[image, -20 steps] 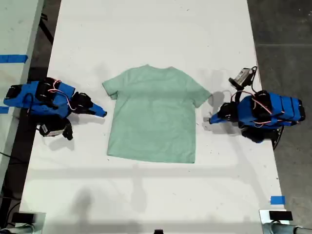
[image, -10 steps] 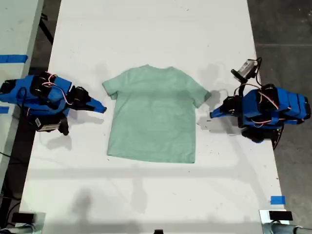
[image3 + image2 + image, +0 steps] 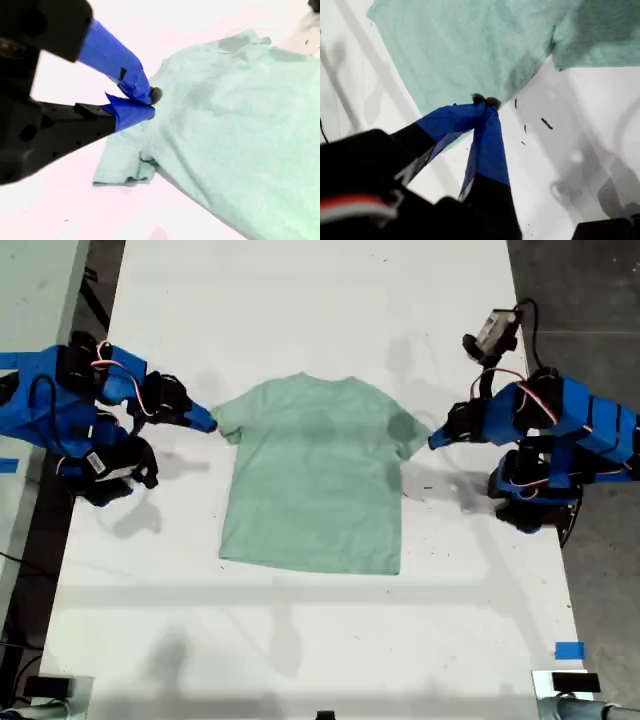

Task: Fold tshirt

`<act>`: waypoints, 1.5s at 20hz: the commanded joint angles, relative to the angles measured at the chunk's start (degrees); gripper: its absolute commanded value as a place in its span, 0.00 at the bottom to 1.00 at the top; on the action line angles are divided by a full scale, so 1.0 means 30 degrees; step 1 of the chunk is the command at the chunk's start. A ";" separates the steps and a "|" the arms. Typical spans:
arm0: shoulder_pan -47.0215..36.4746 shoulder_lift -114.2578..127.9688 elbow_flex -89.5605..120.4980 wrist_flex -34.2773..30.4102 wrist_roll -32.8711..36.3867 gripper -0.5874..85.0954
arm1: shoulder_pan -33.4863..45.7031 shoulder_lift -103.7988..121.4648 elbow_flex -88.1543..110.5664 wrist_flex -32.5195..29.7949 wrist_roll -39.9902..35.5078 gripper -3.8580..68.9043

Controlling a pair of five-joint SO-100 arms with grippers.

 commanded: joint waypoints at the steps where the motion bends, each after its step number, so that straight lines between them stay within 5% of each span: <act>1: -0.2461 -0.1875 -0.3926 0.1641 0.2373 0.01 | 0.1553 -0.2314 -0.4102 0.1758 -0.1904 0.04; 7: -0.7559 -0.6416 -0.7588 0.3105 0.7090 0.01 | 0.5068 -0.7031 -0.9580 0.4189 -0.6064 0.04; 13: -0.8525 -0.8174 -0.8379 0.3457 0.8262 0.01 | 0.6914 -0.9463 -1.2275 0.5449 -0.8965 0.04; 19: -0.8789 -0.8789 -0.8262 0.4365 0.9053 0.01 | 0.8027 -0.9961 -1.2246 0.5186 -1.0811 0.36; 22: -0.8555 -0.8818 -0.8203 0.4336 0.9053 0.01 | 0.8789 -0.9639 -0.9316 0.3281 -1.1865 0.47; 27: -0.8408 -0.8994 -0.8027 0.4160 0.8994 0.01 | 1.0225 -0.9785 -0.1729 -0.3486 -1.2803 0.50; 30: -0.8350 -0.9258 -0.8027 0.4043 0.8994 0.01 | 1.1396 -1.1250 0.0234 -0.5830 -1.3125 0.50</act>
